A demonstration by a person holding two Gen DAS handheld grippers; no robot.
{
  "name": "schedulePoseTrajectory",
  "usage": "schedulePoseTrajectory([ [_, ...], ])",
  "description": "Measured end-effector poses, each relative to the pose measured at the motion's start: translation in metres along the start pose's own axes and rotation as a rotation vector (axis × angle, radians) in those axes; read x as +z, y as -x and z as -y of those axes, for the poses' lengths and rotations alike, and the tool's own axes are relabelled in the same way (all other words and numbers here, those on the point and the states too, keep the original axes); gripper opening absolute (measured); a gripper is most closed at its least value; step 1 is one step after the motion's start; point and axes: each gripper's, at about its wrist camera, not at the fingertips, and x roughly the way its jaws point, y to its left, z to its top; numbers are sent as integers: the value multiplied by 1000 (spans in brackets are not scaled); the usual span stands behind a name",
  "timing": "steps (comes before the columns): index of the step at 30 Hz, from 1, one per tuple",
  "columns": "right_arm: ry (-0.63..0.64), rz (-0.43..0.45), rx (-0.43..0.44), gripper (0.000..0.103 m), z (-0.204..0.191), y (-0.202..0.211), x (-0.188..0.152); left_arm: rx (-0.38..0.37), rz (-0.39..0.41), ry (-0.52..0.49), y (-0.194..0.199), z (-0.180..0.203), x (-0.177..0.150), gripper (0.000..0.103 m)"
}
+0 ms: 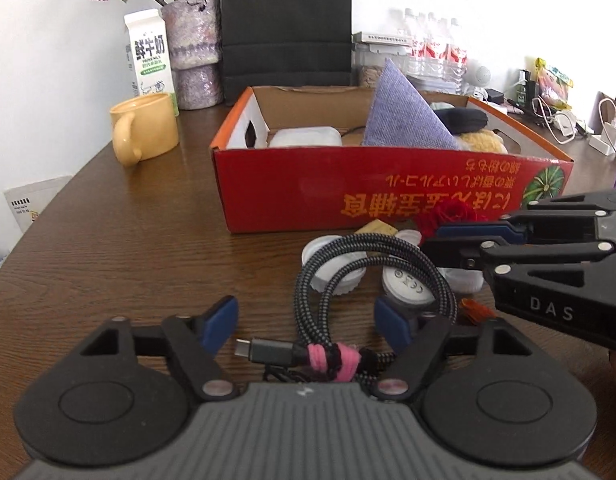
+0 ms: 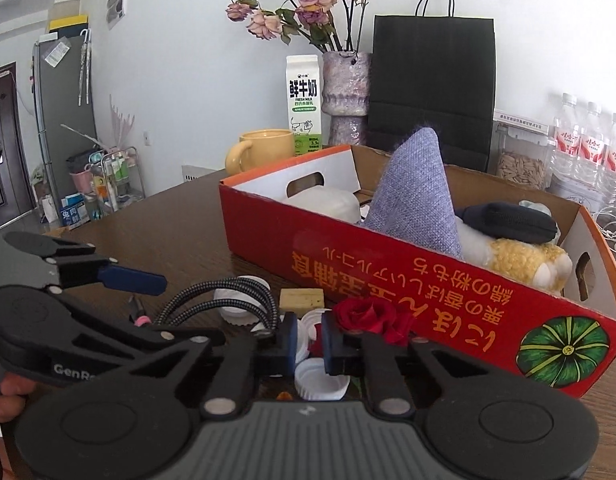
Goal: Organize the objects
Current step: 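Move both tools back to the table, left tool over the braided cable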
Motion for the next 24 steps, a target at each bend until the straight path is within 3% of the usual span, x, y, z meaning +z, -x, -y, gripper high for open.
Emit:
schedulePoseTrajectory([
  [5,34,-24,-2,10,-5,-4,-3,4,18,-15,1,1,-3,56],
  [7,44,-26,-11,10,-6,-4,-4,21,27,-12,2,0,-4,42],
  [13,96,-28,-35,9,-13,-4,-3,3,49,-16,10,-3,-5,37],
  [24,112,-26,-43,9,-15,-4,-4,42,63,-9,31,-22,-12,34],
])
